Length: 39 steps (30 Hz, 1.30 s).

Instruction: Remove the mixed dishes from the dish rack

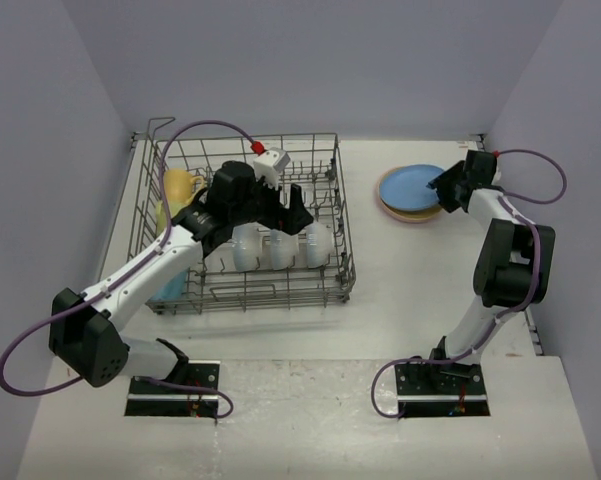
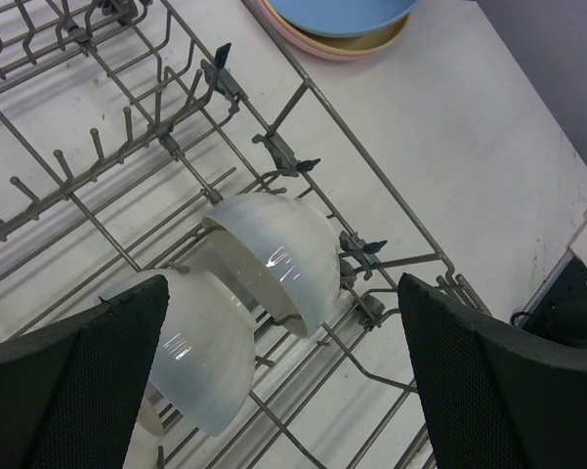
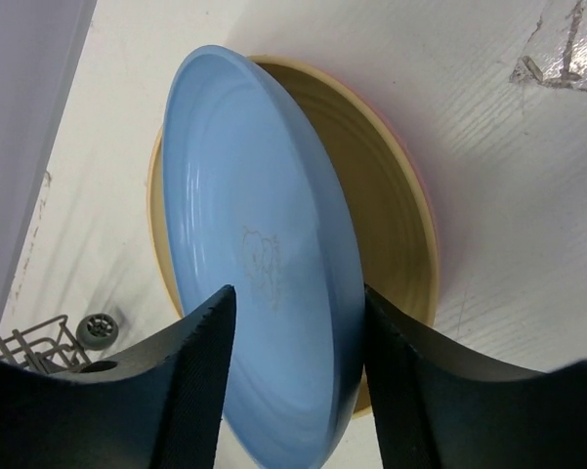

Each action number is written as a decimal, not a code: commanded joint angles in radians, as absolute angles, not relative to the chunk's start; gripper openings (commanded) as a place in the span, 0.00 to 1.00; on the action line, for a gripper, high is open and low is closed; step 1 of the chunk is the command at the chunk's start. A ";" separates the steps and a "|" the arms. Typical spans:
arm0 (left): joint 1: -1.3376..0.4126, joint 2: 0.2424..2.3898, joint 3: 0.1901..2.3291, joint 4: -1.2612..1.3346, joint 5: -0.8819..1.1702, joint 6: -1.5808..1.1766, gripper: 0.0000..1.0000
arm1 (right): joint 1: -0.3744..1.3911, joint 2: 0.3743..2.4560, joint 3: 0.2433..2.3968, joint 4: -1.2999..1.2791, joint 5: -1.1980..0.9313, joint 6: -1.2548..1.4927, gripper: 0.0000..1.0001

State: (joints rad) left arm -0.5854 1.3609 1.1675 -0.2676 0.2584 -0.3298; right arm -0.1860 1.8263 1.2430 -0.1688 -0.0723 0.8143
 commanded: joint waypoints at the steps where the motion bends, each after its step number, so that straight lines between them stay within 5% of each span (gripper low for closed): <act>1: -0.580 1.319 1.149 -0.245 0.279 -0.322 1.00 | -0.189 1.802 1.247 -0.166 -0.061 0.802 0.55; 13: -0.578 1.312 1.132 -0.259 0.293 -0.322 1.00 | -0.175 1.801 1.350 -0.391 0.061 0.697 0.91; 20: -0.581 1.330 1.124 -0.258 0.334 -0.334 1.00 | -0.169 1.730 1.345 -0.469 0.186 0.655 0.94; 30: -0.598 1.356 1.098 -0.247 0.382 -0.368 1.00 | -0.083 1.557 1.267 -0.459 0.017 0.601 0.99; 39: -0.615 1.431 1.091 -0.213 0.386 -0.417 1.00 | 0.282 1.368 1.190 -0.448 -0.055 0.575 0.99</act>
